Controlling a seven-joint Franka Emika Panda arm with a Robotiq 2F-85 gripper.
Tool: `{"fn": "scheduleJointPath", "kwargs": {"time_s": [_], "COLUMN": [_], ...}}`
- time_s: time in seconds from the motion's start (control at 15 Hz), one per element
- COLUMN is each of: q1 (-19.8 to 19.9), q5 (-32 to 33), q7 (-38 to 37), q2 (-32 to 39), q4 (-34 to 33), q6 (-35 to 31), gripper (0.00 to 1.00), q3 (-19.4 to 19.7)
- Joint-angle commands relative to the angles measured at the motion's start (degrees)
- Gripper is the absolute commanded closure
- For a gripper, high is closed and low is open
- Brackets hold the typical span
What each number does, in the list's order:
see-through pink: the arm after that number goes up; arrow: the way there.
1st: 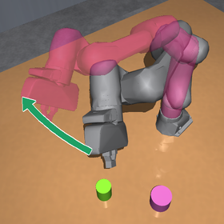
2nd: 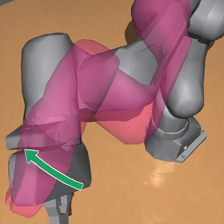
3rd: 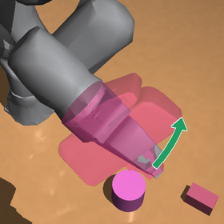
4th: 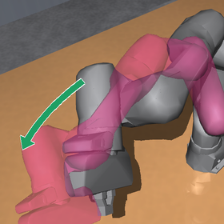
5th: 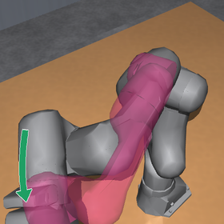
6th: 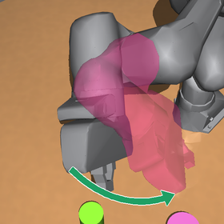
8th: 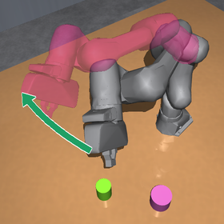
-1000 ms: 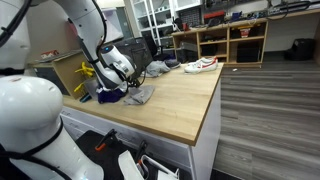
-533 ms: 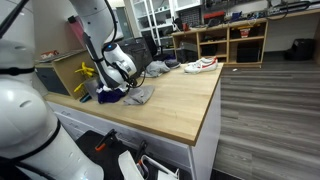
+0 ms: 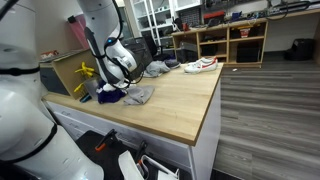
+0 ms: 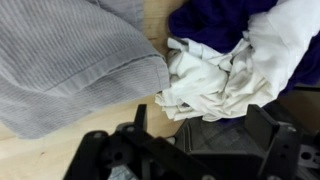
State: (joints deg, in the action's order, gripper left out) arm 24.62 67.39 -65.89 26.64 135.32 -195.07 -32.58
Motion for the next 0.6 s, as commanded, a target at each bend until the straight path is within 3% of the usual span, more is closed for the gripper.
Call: {"fn": "scheduleJointPath", "kwargs": {"time_s": [0.0,0.27,0.53], "q1": [5.6,12.7,21.1], "q5": [2.5,2.1,-4.1], "q7": [-1.3,4.2,17.8], "q2": [-0.8,0.7,3.0], "q4": [-1.6,-2.1,-1.1], "q6": [4.3,12.0,23.3], "gripper": [0.00,0.00,0.00], "q3": [-5.9,-11.2,-18.2]}}
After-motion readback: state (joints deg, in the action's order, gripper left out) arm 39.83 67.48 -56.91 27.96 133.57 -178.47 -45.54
